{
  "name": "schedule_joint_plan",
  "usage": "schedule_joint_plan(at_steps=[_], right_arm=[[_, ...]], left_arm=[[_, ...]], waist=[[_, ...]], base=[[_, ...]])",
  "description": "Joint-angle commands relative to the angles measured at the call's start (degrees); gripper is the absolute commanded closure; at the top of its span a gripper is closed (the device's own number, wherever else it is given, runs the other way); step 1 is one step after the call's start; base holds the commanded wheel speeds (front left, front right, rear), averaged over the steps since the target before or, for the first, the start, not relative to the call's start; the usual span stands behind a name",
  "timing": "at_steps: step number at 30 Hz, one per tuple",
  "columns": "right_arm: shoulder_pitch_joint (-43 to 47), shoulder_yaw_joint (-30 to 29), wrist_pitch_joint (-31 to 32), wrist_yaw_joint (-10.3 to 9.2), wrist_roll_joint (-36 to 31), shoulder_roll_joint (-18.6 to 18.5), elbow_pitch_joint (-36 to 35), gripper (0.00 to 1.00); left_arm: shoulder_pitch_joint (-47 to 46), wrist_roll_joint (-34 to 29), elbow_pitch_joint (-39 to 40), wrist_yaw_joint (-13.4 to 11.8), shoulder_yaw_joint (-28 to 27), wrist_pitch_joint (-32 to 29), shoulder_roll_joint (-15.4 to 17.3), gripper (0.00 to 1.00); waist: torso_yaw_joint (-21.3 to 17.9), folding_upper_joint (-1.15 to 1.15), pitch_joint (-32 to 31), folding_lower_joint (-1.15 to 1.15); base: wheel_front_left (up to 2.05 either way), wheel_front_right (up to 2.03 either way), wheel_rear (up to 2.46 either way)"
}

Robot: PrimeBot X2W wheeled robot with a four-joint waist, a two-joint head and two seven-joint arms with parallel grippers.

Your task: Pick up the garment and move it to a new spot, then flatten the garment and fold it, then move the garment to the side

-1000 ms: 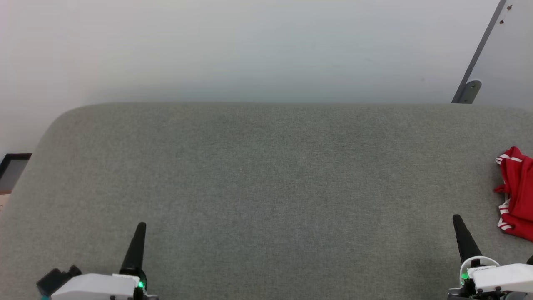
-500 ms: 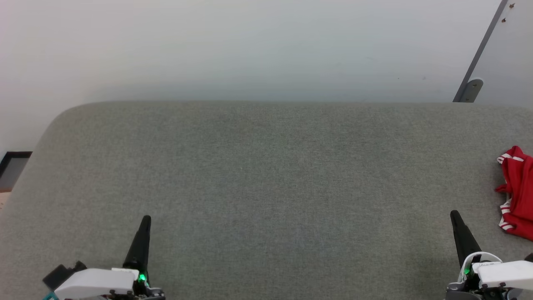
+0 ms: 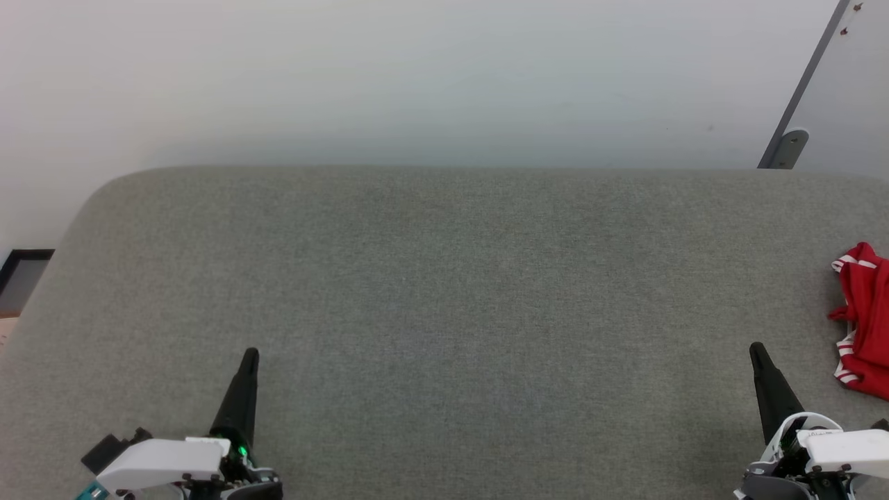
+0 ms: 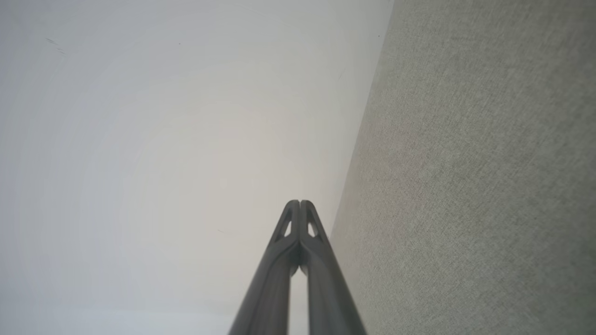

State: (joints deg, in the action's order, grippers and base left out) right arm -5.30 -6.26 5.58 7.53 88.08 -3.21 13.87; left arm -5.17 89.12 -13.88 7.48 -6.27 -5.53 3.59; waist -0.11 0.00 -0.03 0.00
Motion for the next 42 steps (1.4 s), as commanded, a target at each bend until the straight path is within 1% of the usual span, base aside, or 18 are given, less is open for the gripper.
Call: schedule_joint_plan(at_steps=[1, 10, 42], right_arm=[[-0.9, -0.2, 0.3, -0.07, 1.1, 0.2, 0.0, 1.0], [-1.4, -0.4, 1.2, -0.08, 4.6, 0.5, 0.2, 1.0], [-1.1, -0.3, 1.1, -0.08, 4.4, 0.5, 0.2, 1.0]], left_arm=[[-0.8, 0.9, 0.0, 0.0, -0.2, -0.4, -0.2, 1.0], [-1.5, 3.5, -0.2, 0.0, -0.4, -1.3, -0.9, 1.0], [-1.4, 3.3, -0.2, 0.0, -0.4, -1.2, -0.8, 1.0]], waist=[[0.0, 0.0, 0.0, 0.0], [0.1, 0.0, 0.2, 0.0], [0.1, 0.0, 0.2, 0.0]], base=[[0.0, 0.0, 0.0], [0.0, 0.0, 0.0], [0.0, 0.0, 0.0]])
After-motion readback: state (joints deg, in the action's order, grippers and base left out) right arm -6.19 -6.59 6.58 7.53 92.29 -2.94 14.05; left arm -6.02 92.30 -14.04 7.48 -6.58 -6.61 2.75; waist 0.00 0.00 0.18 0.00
